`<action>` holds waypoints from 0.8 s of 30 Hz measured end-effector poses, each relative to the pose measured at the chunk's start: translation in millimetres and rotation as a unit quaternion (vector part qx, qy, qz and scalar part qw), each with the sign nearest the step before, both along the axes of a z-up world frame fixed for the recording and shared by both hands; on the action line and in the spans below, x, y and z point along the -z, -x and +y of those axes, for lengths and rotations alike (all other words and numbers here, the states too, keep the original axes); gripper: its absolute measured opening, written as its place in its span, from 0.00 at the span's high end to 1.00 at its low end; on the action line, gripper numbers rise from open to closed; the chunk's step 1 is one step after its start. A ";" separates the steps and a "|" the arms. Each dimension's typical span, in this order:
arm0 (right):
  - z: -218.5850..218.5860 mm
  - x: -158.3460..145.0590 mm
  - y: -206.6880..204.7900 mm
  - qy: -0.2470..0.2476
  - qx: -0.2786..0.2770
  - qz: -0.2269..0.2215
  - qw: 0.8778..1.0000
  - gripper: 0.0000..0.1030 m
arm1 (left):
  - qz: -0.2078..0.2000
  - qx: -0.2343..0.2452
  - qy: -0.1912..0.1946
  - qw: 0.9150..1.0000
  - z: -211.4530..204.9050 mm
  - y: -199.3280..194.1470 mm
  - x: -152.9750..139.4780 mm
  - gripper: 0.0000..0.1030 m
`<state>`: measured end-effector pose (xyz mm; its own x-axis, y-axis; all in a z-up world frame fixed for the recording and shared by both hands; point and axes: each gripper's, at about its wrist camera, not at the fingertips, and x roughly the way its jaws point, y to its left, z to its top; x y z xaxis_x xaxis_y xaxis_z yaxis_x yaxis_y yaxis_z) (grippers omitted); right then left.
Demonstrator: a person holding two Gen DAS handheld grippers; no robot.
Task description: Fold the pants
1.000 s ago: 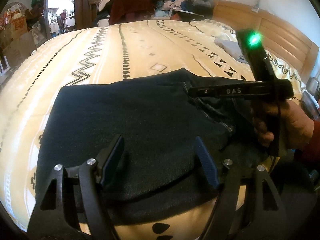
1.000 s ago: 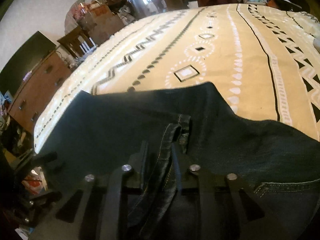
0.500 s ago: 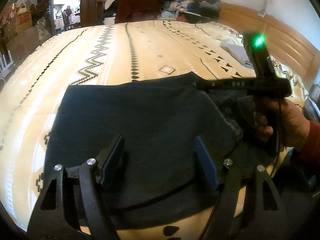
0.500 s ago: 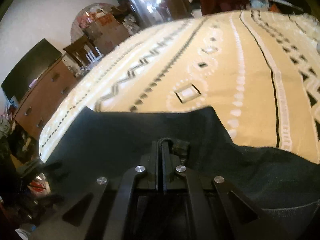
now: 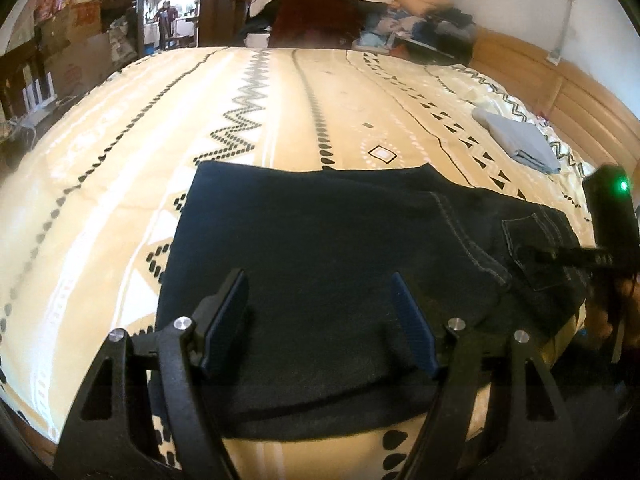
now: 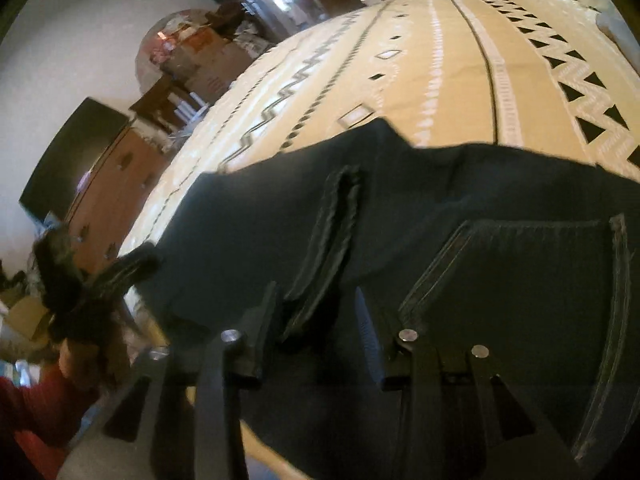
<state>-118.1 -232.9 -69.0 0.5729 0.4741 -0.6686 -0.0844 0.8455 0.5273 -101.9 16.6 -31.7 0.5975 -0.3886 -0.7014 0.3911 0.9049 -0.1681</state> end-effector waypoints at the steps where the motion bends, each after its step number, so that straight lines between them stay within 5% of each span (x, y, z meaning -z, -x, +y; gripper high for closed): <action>1: 4.5 2.0 -2.1 0.004 -0.001 0.003 1.000 0.45 | 0.003 0.000 0.002 1.000 -0.4 1.1 0.3 0.28; 4: 6.5 12.5 -9.9 -0.010 0.012 0.026 1.000 0.17 | 0.005 0.002 0.003 1.000 -1.3 1.5 0.2 0.28; 7: 14.2 15.9 -17.7 -0.019 0.008 0.032 0.999 0.18 | 0.009 0.001 0.009 1.000 -3.6 1.4 0.5 0.28; 10: 32.2 22.6 -23.2 0.006 -0.014 0.049 0.999 0.58 | 0.008 -0.001 0.012 1.000 -3.9 0.6 0.4 0.28; 12: 35.8 25.7 -23.3 0.018 -0.005 0.052 0.998 0.65 | 0.006 -0.003 0.012 1.000 -3.7 -0.7 0.9 0.28; 14: 30.7 16.1 -17.6 -0.004 0.018 0.043 0.999 0.91 | 0.001 -0.006 0.009 1.000 0.2 -2.6 -0.6 0.28; 19: 20.7 -2.6 -1.7 -0.033 0.055 0.021 0.998 0.92 | -0.012 -0.049 0.013 0.999 35.4 -14.1 -7.8 0.28; 24: 13.9 38.7 -4.4 -0.002 0.044 0.056 0.997 0.96 | -0.015 -0.080 -0.003 0.997 65.2 -18.2 -6.0 0.29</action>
<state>-113.7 -218.9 -107.7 0.5342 0.4276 -0.7293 0.0502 0.8451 0.5322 -83.7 81.7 -25.7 0.6719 -0.2833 -0.6843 0.2474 0.9567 -0.1532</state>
